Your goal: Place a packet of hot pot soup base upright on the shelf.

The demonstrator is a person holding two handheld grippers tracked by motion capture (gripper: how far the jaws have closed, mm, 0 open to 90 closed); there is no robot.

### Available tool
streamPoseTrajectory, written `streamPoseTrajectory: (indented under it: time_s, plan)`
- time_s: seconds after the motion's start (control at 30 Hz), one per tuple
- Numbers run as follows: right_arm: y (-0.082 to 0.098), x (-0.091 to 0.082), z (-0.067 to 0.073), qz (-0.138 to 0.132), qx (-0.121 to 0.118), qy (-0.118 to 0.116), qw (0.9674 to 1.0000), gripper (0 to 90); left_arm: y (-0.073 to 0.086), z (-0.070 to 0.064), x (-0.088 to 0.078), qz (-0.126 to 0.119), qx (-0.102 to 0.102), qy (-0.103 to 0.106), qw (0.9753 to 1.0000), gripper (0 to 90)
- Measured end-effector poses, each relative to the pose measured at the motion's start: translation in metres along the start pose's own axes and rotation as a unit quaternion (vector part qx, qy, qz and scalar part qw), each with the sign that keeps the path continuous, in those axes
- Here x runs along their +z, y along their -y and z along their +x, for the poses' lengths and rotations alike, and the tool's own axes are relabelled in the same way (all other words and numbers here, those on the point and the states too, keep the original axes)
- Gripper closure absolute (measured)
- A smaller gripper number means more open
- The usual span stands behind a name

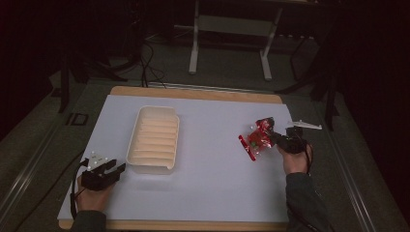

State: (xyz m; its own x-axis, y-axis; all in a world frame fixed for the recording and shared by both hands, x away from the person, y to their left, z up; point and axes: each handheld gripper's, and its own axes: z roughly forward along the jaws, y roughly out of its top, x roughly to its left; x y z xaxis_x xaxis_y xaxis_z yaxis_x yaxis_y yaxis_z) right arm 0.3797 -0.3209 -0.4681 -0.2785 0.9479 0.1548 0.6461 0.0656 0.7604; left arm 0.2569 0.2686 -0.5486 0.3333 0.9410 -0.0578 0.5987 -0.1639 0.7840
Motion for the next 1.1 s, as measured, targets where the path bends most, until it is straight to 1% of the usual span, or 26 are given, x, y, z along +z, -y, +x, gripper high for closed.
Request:
streamPoseTrajectory:
  time_s: [0.3, 0.43, 0.53, 0.63, 0.87, 1.1]
  plan:
    - [-0.007, -0.002, 0.008, -0.002, -0.017, -0.004, 0.9999, 88.5, 0.0, 0.0, 0.0, 0.001, -0.001, -0.001, 1.0, 54.4]
    - [-0.01, -0.003, 0.01, -0.001, -0.022, -0.005, 0.9997, 88.5, 0.0, -0.001, 0.0, 0.002, 0.002, -0.005, 1.0, 54.4]
    - [-0.011, -0.003, 0.011, -0.002, -0.023, -0.01, 0.9997, 88.5, 0.0, -0.001, 0.0, 0.002, 0.004, -0.005, 1.0, 55.6]
    - [-0.013, -0.003, 0.014, -0.001, -0.027, -0.011, 0.9996, 88.5, 0.0, -0.001, 0.0, 0.002, 0.002, -0.004, 1.0, 56.2]
    - [-0.015, -0.004, 0.018, -0.001, -0.039, -0.013, 0.9991, 88.5, 0.0, 0.0, 0.0, 0.003, 0.002, -0.003, 1.0, 57.1]
    - [-0.017, -0.005, 0.022, -0.001, -0.047, -0.018, 0.9988, 88.6, 0.0, -0.001, 0.001, 0.003, 0.004, -0.002, 1.0, 57.4]
